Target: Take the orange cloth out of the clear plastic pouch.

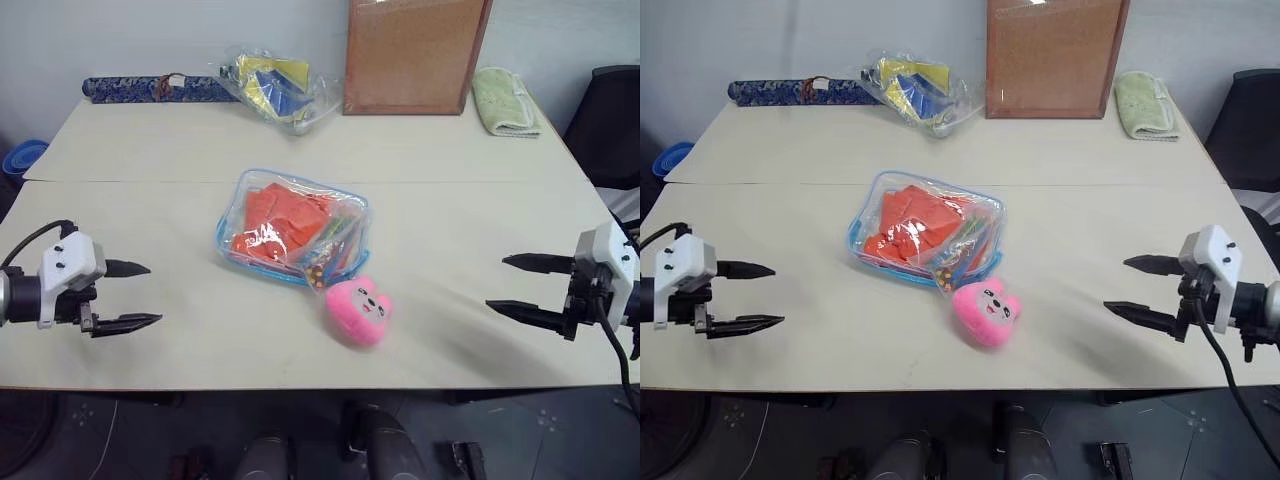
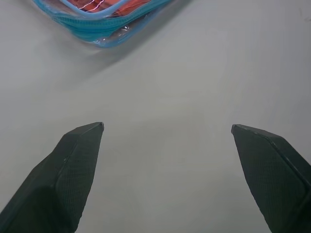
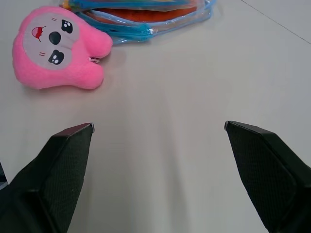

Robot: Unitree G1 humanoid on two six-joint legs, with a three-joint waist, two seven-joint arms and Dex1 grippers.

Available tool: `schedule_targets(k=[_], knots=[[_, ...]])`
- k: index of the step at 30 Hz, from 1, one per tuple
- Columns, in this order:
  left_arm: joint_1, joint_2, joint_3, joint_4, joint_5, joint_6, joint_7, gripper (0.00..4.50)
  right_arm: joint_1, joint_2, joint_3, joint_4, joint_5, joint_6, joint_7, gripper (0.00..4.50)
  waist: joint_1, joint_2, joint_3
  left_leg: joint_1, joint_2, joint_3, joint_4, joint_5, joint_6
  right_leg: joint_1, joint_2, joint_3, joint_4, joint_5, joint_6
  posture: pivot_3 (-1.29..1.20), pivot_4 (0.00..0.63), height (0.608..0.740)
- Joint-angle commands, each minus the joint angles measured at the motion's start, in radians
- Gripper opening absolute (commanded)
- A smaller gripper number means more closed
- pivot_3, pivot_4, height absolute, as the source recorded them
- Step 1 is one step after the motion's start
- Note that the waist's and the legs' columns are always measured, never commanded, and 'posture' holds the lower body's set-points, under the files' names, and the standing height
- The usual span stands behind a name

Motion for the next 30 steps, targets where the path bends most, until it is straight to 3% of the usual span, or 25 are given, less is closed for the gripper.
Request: schedule_targets(k=[1,30], knots=[[-0.016,-0.002,0.007,-0.010,0.000,-0.008,0.001,4.48,-0.002,0.006,-0.055,-0.022,0.005,-0.015,-0.010,4.50,0.000,0.000,0.000,0.000,0.000,0.000,0.000,0.000,0.000,0.000,0.000,0.000,0.000,0.000,0.000,0.00,0.150,0.740],[-0.047,-0.028,0.008,-0.036,-0.023,0.062,0.038,4.48,-0.021,0.016,-0.048,-0.020,0.021,0.013,-0.057,4.50,0.000,0.000,0.000,0.002,-0.001,0.002,0.001,0.001,0.000,0.000,0.000,0.002,0.004,0.000,0.000,0.00,0.150,0.740]])
